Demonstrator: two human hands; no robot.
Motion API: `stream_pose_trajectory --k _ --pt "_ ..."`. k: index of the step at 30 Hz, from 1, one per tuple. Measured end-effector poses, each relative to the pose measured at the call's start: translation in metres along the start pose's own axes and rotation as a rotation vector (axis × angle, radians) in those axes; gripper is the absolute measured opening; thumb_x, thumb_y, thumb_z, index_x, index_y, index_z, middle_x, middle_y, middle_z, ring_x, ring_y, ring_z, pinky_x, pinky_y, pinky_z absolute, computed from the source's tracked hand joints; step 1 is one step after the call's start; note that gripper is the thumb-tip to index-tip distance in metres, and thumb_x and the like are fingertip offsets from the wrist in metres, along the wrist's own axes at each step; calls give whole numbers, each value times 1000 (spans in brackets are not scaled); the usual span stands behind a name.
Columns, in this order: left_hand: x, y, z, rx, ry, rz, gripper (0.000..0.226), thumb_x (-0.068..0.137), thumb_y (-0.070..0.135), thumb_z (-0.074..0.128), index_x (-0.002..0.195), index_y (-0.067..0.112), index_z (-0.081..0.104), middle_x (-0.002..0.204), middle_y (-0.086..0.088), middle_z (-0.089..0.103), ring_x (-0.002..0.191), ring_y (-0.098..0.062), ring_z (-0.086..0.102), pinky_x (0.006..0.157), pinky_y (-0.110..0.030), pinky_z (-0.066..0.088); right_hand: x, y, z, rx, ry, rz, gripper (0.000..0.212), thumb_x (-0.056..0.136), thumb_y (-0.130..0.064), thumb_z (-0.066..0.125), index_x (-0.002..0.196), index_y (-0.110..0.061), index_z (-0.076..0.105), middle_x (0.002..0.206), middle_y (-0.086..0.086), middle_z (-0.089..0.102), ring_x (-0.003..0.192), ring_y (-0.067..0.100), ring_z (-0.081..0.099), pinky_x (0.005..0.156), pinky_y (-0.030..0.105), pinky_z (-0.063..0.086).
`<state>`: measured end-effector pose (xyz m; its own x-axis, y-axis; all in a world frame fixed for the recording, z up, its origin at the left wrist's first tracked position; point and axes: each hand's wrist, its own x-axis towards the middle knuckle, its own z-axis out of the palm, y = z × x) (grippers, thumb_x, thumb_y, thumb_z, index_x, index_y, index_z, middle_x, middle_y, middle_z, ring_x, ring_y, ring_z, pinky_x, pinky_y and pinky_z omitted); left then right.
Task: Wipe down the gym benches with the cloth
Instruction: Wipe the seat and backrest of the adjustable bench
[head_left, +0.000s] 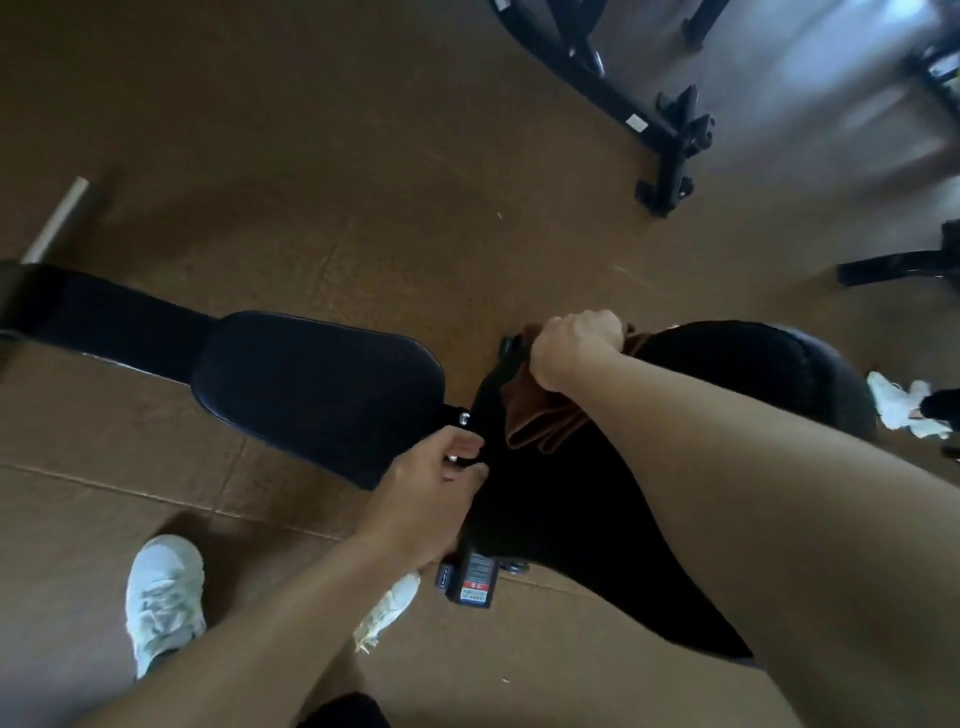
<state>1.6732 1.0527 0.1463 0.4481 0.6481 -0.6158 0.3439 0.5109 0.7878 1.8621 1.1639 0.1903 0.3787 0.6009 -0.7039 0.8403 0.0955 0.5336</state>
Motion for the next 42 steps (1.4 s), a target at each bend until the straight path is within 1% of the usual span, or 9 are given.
stream_pose_trajectory --k 6,13,21,22,23,26,30,36,42 --pt "-5 -53 -32 29 90 -78 18 96 25 64 110 35 67 109 20 69 102 3 62 90 -22 47 55 -76 64 -183 27 -139 52 107 -34 37 154 -13 39 160 20 38 152 42 26 123 57 18" --pt "-26 -63 -24 64 18 -139 18 97 27 62 112 38 64 110 21 67 105 5 60 85 -17 44 21 -155 136 -304 -153 -543 53 109 -27 35 158 -7 30 164 16 30 157 25 20 124 24 5" --pt "-63 -21 -22 102 -60 -124 28 92 18 70 114 35 65 110 17 68 105 1 62 95 -27 51 -109 -102 84 24 -272 -291 38 106 -38 45 139 -21 54 146 -1 51 135 20 44 114 34 31" --pt "-70 -14 -22 104 -72 -109 30 91 15 71 114 34 65 110 17 68 105 2 62 94 -24 50 -135 -89 86 -21 -224 -285 35 106 -39 47 136 -23 56 143 -7 51 134 17 44 54 31 1" --pt "-77 -6 -22 111 -90 -97 32 90 12 72 115 31 65 110 15 68 105 1 62 92 -20 49 -164 -76 88 -55 -107 -287 42 105 -37 48 143 -19 52 154 -2 45 145 22 36 112 51 -26" --pt "-92 15 -17 134 -158 -71 32 90 7 71 115 26 64 113 10 67 106 -4 62 90 -19 51 -241 -31 88 -107 70 -195 61 101 -29 50 155 -3 39 163 27 30 154 45 19 125 61 -3" --pt "-103 39 0 170 -247 4 35 91 14 70 112 40 61 115 17 65 108 -2 62 97 -35 55 -283 25 86 232 449 -57 59 71 -16 75 130 -12 71 140 16 64 126 37 64 102 54 50" --pt "-112 61 7 147 -250 67 31 94 26 65 119 43 59 116 22 63 108 -2 63 96 -43 56 -246 59 63 417 600 61 61 93 -25 54 153 -22 46 168 6 30 159 31 -2 125 62 5" --pt "-125 69 -2 187 -207 58 31 97 27 62 126 38 58 120 22 61 109 -2 62 97 -41 55 -220 71 47 577 640 109 59 91 -26 60 149 -29 51 166 2 33 159 30 -1 127 59 2"
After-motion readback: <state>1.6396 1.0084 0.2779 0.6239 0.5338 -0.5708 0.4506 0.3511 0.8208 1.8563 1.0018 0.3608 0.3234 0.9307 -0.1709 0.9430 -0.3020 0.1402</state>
